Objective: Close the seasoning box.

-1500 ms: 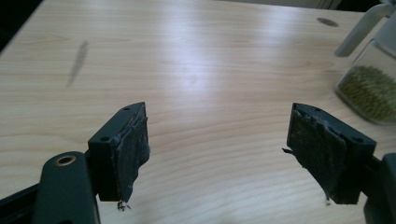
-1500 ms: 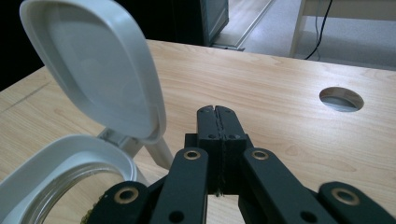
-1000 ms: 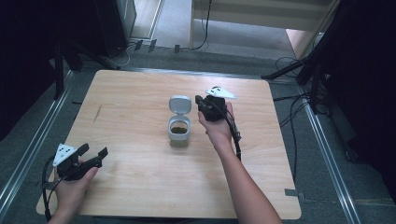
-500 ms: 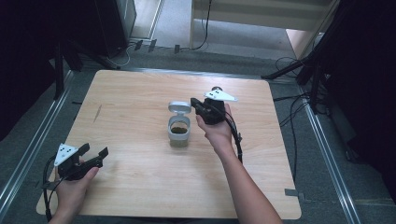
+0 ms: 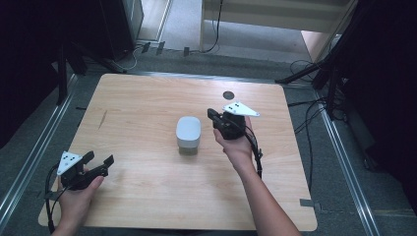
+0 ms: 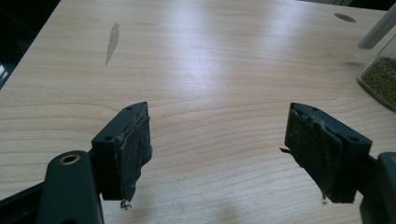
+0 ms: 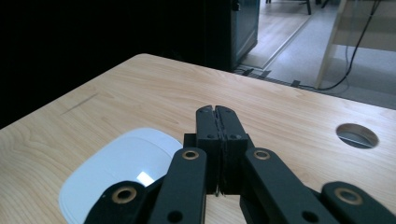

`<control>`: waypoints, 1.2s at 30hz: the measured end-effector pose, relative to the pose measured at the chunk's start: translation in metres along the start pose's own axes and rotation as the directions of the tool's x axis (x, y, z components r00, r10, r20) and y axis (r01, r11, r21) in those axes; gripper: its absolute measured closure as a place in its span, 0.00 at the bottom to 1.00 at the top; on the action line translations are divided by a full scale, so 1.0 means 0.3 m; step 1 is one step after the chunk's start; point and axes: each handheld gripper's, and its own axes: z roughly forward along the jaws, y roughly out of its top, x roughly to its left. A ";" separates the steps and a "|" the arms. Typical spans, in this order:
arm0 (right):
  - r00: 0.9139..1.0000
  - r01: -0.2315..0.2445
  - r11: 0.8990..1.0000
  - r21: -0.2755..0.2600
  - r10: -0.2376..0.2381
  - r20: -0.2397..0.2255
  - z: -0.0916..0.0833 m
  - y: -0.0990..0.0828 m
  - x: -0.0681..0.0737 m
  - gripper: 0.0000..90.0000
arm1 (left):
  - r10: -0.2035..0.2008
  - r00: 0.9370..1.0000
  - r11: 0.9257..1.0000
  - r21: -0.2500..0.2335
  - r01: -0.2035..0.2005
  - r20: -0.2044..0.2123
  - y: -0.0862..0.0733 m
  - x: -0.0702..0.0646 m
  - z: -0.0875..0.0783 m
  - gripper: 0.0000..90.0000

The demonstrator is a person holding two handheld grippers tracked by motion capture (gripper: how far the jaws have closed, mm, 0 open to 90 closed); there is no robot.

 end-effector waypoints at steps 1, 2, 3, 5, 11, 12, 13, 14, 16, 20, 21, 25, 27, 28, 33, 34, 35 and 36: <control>1.000 -0.007 1.000 0.003 0.007 0.010 -0.010 -0.007 -0.007 0.99 | 0.000 1.000 1.000 0.000 0.000 0.001 0.000 0.000 0.000 0.25; 1.000 -0.010 1.000 0.002 0.010 0.030 -0.035 -0.028 -0.027 0.99 | -0.001 1.000 1.000 0.001 0.001 0.002 0.000 0.001 0.000 0.25; 0.999 -0.006 1.000 0.004 0.006 0.039 -0.049 -0.039 -0.039 0.99 | -0.001 1.000 1.000 -0.001 0.001 0.002 0.000 0.001 0.000 0.25; 0.999 -0.006 1.000 0.005 0.006 0.048 -0.065 -0.052 -0.052 0.98 | -0.003 1.000 1.000 -0.002 0.003 0.003 0.000 0.001 0.000 0.25; 0.991 -0.004 1.000 -0.009 0.005 0.137 -0.181 -0.134 -0.113 0.23 | -0.005 1.000 1.000 0.000 0.005 0.004 0.001 0.001 0.001 0.25; 0.991 -0.004 1.000 -0.009 0.005 0.137 -0.181 -0.134 -0.113 0.23 | -0.006 1.000 1.000 0.000 0.006 0.004 0.001 0.002 0.001 0.25; 0.988 -0.003 1.000 -0.008 0.004 0.153 -0.195 -0.144 -0.120 0.19 | -0.006 1.000 1.000 0.000 0.006 0.003 0.001 0.002 0.001 0.25; 0.986 -0.018 1.000 -0.015 0.021 0.166 -0.226 -0.162 -0.139 0.17 | -0.007 1.000 1.000 -0.001 0.007 0.002 0.001 0.002 0.001 0.25; 0.984 -0.025 1.000 -0.016 0.027 0.176 -0.240 -0.172 -0.149 0.17 | -0.007 1.000 1.000 0.000 0.007 0.000 0.001 0.002 0.000 0.25; 0.976 -0.053 0.999 -0.008 0.053 0.213 -0.314 -0.237 -0.205 0.16 | -0.009 1.000 1.000 0.001 0.009 -0.001 0.001 0.004 0.000 0.25; 0.976 -0.053 0.999 -0.008 0.053 0.213 -0.314 -0.237 -0.205 0.16 | -0.009 1.000 1.000 0.001 0.009 -0.001 0.001 0.004 0.000 0.25; 0.963 -0.084 0.996 -0.004 0.082 0.257 -0.391 -0.314 -0.263 0.16 | -0.010 1.000 1.000 -0.001 0.010 -0.003 0.001 0.003 0.000 0.25; 0.961 -0.090 0.996 -0.005 0.088 0.261 -0.401 -0.324 -0.272 0.16 | -0.009 1.000 1.000 0.000 0.009 -0.004 0.001 0.003 0.000 0.25; 0.959 -0.101 0.995 -0.003 0.098 0.267 -0.415 -0.335 -0.282 0.16 | -0.009 1.000 1.000 0.001 0.009 -0.004 0.001 0.003 0.000 0.25; 0.945 -0.131 0.991 0.024 0.118 0.304 -0.476 -0.398 -0.326 0.16 | -0.010 1.000 1.000 0.000 0.010 -0.006 0.001 0.003 0.000 0.25; 0.943 -0.134 0.990 0.033 0.117 0.312 -0.487 -0.411 -0.334 0.16 | -0.011 1.000 1.000 0.000 0.011 -0.006 0.001 0.003 0.000 0.25; 0.938 -0.138 0.989 0.046 0.116 0.326 -0.509 -0.438 -0.347 0.16 | -0.011 1.000 1.000 -0.001 0.011 -0.007 0.001 0.003 0.000 0.25; 0.937 -0.139 0.989 0.050 0.115 0.329 -0.519 -0.450 -0.353 0.16 | -0.012 1.000 1.000 0.000 0.012 -0.008 0.001 0.003 0.000 0.25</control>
